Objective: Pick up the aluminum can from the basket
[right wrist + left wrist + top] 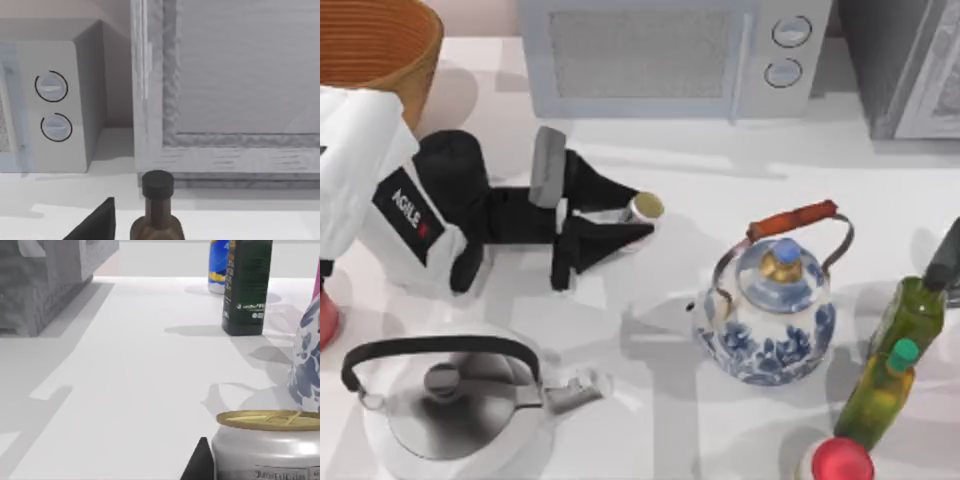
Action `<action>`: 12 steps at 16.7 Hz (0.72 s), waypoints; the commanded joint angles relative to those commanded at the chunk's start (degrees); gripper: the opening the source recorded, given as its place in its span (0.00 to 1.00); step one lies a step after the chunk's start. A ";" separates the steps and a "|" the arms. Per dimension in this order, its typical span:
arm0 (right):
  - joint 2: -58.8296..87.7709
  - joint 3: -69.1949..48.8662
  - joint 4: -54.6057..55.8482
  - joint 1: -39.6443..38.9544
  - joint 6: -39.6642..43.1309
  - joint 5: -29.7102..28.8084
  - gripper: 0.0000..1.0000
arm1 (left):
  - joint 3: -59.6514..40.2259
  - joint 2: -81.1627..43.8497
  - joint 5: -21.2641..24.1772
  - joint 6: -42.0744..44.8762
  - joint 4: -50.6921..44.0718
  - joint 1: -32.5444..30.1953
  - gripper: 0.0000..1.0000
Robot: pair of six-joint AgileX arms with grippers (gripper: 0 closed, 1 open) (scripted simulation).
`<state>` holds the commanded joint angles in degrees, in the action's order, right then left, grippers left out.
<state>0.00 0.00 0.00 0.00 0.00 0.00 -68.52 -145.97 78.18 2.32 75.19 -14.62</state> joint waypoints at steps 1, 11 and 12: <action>0.00 0.00 0.00 0.00 0.00 0.00 1.00 | 0.00 0.00 0.00 0.00 0.00 0.00 0.00; 0.00 0.00 0.00 0.00 0.00 0.00 1.00 | 0.00 0.00 0.00 0.00 0.00 0.00 0.53; 0.00 0.00 0.00 0.00 0.00 0.00 1.00 | 0.00 0.00 0.00 0.00 0.00 0.00 0.60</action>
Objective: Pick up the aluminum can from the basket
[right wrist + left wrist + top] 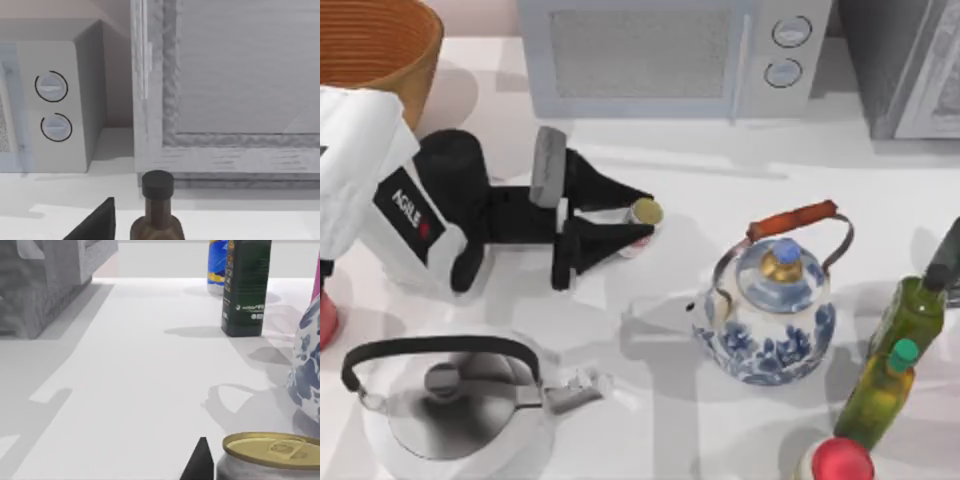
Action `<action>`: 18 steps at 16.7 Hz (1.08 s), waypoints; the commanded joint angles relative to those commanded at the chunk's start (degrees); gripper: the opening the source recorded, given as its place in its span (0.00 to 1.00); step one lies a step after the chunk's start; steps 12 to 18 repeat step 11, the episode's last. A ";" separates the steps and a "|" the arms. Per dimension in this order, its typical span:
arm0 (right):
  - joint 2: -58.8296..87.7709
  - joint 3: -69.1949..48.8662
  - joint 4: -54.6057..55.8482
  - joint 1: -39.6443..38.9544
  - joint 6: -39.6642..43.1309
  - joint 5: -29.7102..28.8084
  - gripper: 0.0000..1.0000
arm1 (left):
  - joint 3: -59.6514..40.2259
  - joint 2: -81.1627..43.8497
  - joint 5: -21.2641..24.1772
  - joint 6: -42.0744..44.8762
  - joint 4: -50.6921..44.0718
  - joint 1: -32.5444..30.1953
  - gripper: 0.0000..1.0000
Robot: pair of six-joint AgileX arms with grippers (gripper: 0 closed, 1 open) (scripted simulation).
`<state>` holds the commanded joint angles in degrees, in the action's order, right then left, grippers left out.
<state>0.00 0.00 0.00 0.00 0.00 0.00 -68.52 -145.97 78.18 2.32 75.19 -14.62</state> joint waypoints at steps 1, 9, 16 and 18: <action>0.00 0.00 0.00 0.00 0.00 0.00 1.00 | 0.00 0.00 0.00 0.00 0.00 0.00 0.68; 0.00 0.00 0.00 0.00 0.00 0.00 1.00 | 0.00 0.00 0.00 0.00 0.00 0.00 1.00; 0.00 0.00 0.00 0.00 0.00 0.00 1.00 | 0.00 0.00 0.00 0.00 0.00 0.00 1.00; 0.00 0.00 0.00 0.00 0.00 0.00 1.00 | 0.00 0.00 0.00 0.00 0.00 0.00 1.00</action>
